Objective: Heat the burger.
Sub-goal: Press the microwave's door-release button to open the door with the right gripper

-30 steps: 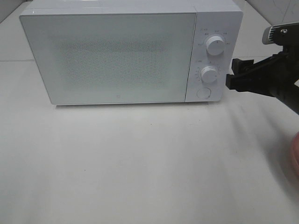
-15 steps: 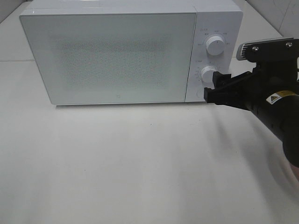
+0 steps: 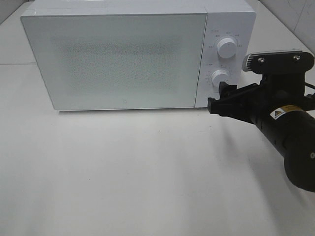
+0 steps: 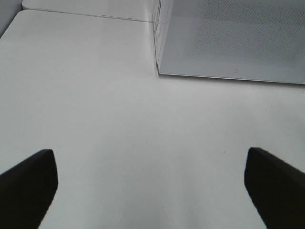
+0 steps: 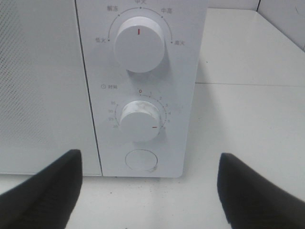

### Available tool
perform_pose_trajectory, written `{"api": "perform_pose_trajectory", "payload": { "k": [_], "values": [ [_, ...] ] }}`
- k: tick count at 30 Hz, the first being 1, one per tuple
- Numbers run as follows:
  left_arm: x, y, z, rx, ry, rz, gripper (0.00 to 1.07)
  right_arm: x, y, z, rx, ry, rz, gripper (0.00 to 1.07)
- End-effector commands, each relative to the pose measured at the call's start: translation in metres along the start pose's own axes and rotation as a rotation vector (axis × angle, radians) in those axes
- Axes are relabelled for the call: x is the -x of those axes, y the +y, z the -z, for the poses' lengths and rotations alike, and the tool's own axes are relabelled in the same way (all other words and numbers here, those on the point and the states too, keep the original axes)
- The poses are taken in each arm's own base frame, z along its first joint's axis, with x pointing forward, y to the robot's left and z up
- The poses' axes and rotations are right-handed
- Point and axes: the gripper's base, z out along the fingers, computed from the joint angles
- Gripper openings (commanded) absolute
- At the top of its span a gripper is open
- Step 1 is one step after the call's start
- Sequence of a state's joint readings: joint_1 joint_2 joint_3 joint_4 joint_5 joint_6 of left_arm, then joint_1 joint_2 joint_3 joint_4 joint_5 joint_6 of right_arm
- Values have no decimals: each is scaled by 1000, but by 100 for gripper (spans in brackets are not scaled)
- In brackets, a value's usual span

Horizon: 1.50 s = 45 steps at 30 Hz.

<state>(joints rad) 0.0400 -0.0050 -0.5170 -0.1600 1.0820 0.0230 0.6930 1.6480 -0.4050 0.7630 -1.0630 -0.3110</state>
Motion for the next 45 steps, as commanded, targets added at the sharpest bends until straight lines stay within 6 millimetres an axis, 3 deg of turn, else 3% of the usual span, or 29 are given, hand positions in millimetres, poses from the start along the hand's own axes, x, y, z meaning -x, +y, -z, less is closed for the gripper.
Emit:
{"api": "perform_pose_trajectory", "payload": {
  "k": [1,4,5,7,9,11,12,15,16,18,20,28,45],
  "values": [
    [0,0,2,3,-33,-1,100,1,0,0,4,-1,-260,72],
    [0,0,2,3,-33,-1,100,1,0,0,4,0,-336,70],
    [0,0,2,3,-33,-1,100,0,0,0,4,2,-478,65],
    [0,0,2,3,-33,-1,100,0,0,0,4,2,-541,62],
    [0,0,2,3,-33,-1,100,0,1,0,8,6,-839,45],
    [0,0,2,3,-33,-1,100,0,1,0,9,6,-900,40],
    [0,0,2,3,-33,-1,100,0,1,0,10,7,-1051,29],
    [0,0,2,3,-33,-1,100,0,1,0,10,8,-1105,24],
    [0,0,2,3,-33,-1,100,0,1,0,8,12,-1206,15],
    [0,0,2,3,-33,-1,100,-1,1,0,4,25,-1249,11],
    [0,0,2,3,-33,-1,100,-7,3,1,-22,89,-1326,0],
    [0,0,2,3,-33,-1,100,-15,6,2,-77,189,-1502,0],
    [0,0,2,3,-33,-1,100,-28,-6,-15,-81,248,-1574,0]
  ]
}}
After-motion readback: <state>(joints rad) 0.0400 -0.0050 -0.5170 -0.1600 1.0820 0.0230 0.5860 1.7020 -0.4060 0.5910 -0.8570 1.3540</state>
